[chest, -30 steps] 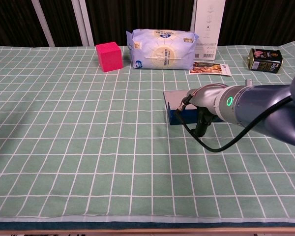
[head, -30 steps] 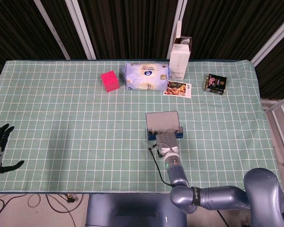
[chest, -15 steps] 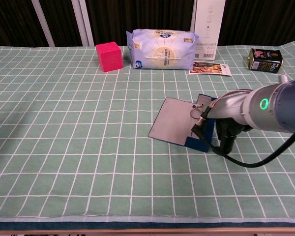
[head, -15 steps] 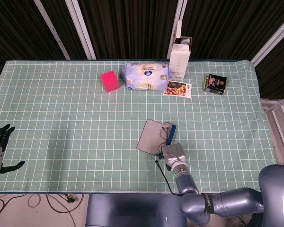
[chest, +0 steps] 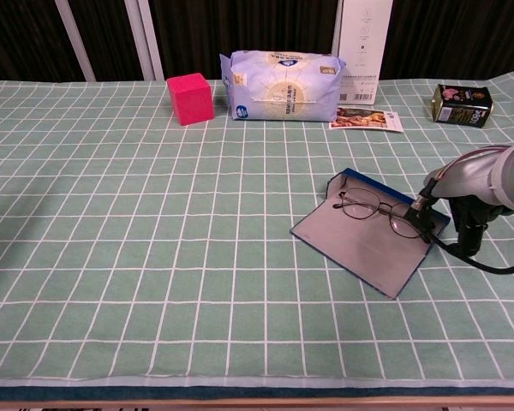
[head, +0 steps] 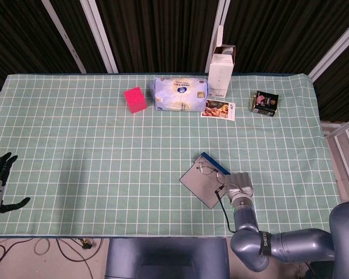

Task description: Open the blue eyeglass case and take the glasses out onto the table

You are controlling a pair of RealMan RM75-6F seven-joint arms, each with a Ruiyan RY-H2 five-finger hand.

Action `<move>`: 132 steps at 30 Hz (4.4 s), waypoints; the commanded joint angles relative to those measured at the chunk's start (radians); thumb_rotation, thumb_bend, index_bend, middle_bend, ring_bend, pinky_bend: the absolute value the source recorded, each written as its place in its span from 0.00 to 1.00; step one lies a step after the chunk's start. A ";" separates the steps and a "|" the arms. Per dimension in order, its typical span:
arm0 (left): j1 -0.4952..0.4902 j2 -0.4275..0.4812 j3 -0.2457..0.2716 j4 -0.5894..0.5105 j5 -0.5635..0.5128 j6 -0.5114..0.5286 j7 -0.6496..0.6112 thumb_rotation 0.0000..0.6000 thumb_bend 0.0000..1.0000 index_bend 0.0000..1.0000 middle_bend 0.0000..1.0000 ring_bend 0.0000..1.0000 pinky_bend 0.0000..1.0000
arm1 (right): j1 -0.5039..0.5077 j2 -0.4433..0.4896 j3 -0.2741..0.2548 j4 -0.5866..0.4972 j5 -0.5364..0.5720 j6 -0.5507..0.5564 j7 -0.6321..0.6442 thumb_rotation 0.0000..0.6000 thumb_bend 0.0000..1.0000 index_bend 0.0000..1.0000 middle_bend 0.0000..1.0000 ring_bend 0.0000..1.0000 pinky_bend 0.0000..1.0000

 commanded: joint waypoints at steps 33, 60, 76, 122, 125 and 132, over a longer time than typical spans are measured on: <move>0.002 -0.002 -0.003 0.006 0.002 0.010 0.016 1.00 0.01 0.00 0.00 0.00 0.00 | -0.059 0.048 0.040 0.032 -0.217 0.021 0.126 1.00 0.42 0.24 0.90 0.97 0.92; -0.001 -0.016 -0.010 0.016 -0.022 0.003 0.049 1.00 0.01 0.00 0.00 0.00 0.00 | -0.065 -0.083 0.075 0.344 -0.222 -0.166 0.225 1.00 0.47 0.36 0.93 1.00 0.93; -0.004 -0.017 -0.012 0.016 -0.033 -0.006 0.051 1.00 0.01 0.00 0.00 0.00 0.00 | -0.052 -0.124 0.088 0.412 -0.196 -0.193 0.212 1.00 0.51 0.39 0.93 1.00 0.93; -0.002 -0.012 -0.015 0.008 -0.045 -0.013 0.037 1.00 0.01 0.00 0.00 0.00 0.00 | -0.054 -0.157 0.120 0.453 -0.154 -0.194 0.187 1.00 0.54 0.46 0.93 1.00 0.93; -0.002 -0.012 -0.015 0.008 -0.045 -0.012 0.037 1.00 0.01 0.00 0.00 0.00 0.00 | -0.055 -0.158 0.120 0.454 -0.154 -0.194 0.185 1.00 0.54 0.47 0.93 1.00 0.93; -0.001 -0.012 -0.014 0.008 -0.045 -0.013 0.037 1.00 0.01 0.00 0.00 0.00 0.00 | -0.058 -0.155 0.128 0.446 -0.168 -0.192 0.195 1.00 0.54 0.48 0.93 1.00 0.93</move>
